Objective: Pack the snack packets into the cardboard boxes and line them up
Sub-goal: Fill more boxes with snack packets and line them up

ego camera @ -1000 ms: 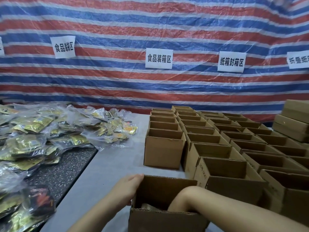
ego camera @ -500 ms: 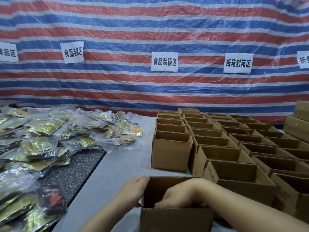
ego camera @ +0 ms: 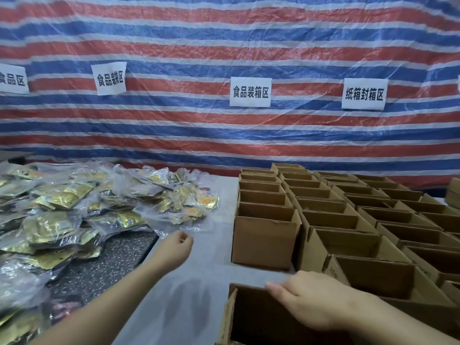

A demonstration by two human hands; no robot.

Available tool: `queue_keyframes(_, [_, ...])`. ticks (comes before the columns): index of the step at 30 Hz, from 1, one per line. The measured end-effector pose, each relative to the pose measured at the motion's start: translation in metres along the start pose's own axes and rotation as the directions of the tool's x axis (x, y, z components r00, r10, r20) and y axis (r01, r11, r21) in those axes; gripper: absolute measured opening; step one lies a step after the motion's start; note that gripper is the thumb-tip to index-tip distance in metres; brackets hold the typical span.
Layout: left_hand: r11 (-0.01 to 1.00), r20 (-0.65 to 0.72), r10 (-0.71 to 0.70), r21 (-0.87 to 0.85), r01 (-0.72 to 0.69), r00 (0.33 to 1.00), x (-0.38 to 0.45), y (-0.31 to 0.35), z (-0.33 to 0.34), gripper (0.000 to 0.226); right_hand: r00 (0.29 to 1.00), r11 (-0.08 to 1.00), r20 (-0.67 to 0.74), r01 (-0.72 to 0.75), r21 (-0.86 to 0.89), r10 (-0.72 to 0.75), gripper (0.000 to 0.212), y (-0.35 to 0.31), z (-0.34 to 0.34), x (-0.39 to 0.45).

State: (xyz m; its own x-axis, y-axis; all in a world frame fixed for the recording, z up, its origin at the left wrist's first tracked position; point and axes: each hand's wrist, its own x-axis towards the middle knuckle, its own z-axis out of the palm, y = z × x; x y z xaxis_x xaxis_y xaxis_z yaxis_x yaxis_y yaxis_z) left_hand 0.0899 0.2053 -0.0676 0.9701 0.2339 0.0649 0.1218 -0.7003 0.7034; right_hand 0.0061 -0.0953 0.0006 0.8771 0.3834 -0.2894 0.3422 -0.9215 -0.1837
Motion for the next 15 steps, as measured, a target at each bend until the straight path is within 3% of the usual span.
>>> queue_keyframes(3, [0.961,-0.047,0.029,0.276,-0.015,0.998,0.056,-0.016,-0.002,0.025,1.0,0.994,-0.012,0.004,0.109,-0.003,0.073,0.0,-0.01,0.017])
queue_keyframes(7, [0.862,-0.106,0.102,0.505,-0.035,0.989,0.109,-0.025,0.0,0.025,0.977,0.979,-0.2,0.105,0.176,-0.069,0.055,-0.01,-0.025,0.059])
queue_keyframes(11, [0.777,-0.109,0.129,0.629,-0.032,0.986,0.153,-0.028,0.005,0.043,0.939,0.973,-0.328,0.164,0.161,-0.104,0.048,-0.01,-0.041,0.109])
queue_keyframes(15, [0.723,-0.108,0.039,0.689,0.046,0.993,0.192,-0.036,0.008,0.07,0.904,0.971,-0.41,0.194,0.144,-0.12,0.043,-0.002,-0.061,0.144])
